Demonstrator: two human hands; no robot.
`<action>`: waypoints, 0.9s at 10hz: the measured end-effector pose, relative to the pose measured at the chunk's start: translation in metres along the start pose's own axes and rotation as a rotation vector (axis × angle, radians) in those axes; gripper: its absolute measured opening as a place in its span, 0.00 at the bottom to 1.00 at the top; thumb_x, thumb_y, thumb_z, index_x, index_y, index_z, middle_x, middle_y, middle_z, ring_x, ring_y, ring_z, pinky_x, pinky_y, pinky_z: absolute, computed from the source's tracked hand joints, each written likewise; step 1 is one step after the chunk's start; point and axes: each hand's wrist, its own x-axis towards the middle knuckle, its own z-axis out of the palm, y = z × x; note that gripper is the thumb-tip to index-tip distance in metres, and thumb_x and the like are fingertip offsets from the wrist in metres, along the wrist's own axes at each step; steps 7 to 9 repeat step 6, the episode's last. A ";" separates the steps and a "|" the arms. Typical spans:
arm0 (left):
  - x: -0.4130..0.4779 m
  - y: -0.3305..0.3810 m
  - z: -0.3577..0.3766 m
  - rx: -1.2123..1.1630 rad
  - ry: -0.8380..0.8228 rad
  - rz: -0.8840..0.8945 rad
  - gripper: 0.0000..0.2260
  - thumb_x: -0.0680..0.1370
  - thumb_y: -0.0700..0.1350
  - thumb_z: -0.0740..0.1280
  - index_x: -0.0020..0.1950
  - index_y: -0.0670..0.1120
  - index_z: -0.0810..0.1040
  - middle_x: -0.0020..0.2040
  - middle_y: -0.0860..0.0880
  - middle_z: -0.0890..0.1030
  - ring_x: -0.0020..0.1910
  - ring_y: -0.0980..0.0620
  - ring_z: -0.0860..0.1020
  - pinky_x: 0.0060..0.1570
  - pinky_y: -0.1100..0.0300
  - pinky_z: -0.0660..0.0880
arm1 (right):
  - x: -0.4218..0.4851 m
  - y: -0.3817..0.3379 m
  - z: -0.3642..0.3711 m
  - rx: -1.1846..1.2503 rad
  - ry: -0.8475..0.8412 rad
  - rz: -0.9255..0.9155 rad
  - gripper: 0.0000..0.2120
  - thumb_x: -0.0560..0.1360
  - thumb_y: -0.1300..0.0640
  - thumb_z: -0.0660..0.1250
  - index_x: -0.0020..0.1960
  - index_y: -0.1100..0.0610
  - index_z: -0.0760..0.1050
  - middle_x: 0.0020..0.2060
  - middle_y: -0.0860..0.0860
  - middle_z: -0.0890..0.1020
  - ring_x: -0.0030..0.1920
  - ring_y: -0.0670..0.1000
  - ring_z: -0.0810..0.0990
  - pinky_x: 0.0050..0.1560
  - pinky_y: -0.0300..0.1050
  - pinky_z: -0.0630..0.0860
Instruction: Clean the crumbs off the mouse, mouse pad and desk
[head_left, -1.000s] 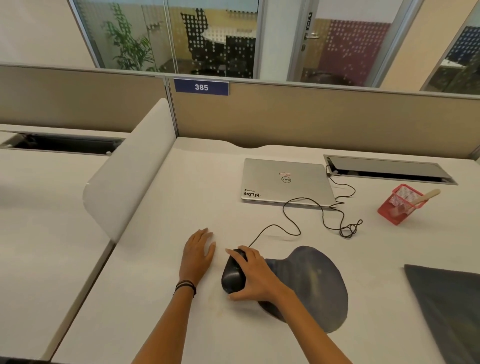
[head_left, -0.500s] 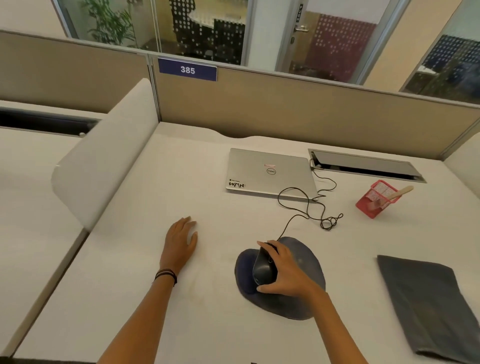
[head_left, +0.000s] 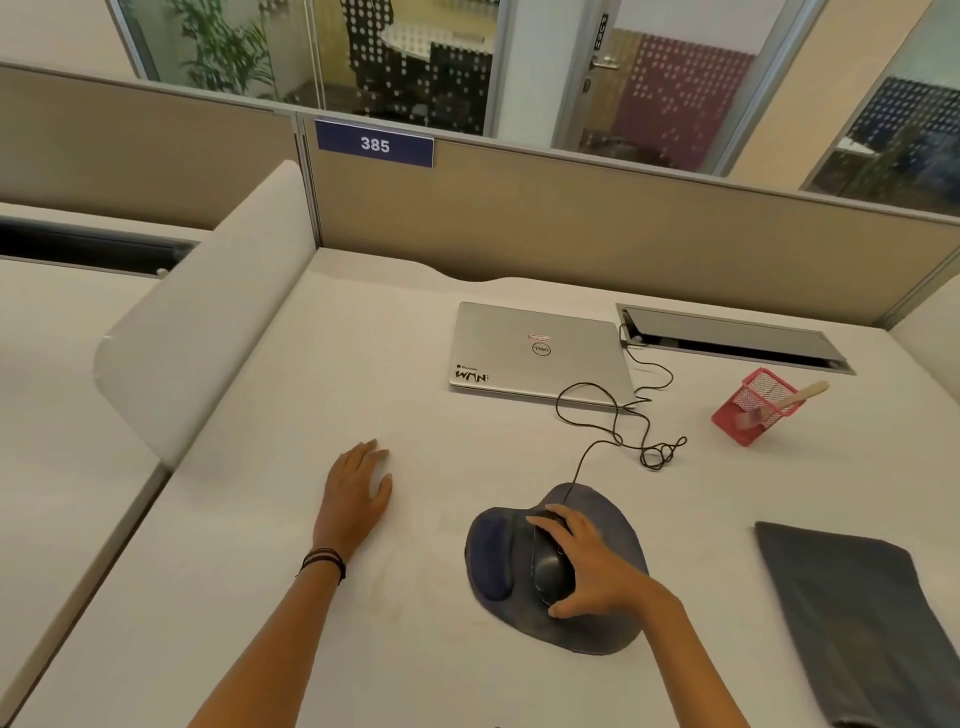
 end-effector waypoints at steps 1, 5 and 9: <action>0.000 0.001 -0.002 0.003 -0.011 -0.003 0.16 0.77 0.41 0.65 0.65 0.43 0.75 0.69 0.45 0.72 0.69 0.45 0.68 0.71 0.51 0.62 | 0.001 0.004 0.000 -0.022 -0.035 -0.004 0.46 0.62 0.44 0.72 0.72 0.38 0.48 0.72 0.39 0.47 0.74 0.49 0.49 0.72 0.47 0.61; -0.005 0.025 -0.004 0.115 -0.040 0.060 0.27 0.74 0.56 0.55 0.69 0.43 0.71 0.69 0.42 0.71 0.67 0.42 0.71 0.67 0.50 0.66 | 0.013 -0.003 -0.037 0.070 0.201 0.060 0.26 0.77 0.39 0.57 0.73 0.45 0.61 0.75 0.47 0.61 0.75 0.50 0.58 0.75 0.51 0.52; -0.001 0.040 0.010 0.082 -0.071 0.093 0.30 0.74 0.59 0.52 0.70 0.44 0.70 0.70 0.43 0.70 0.68 0.43 0.70 0.68 0.50 0.65 | 0.020 -0.001 -0.049 0.049 0.398 0.080 0.25 0.80 0.44 0.55 0.75 0.48 0.57 0.77 0.50 0.53 0.77 0.51 0.50 0.76 0.55 0.46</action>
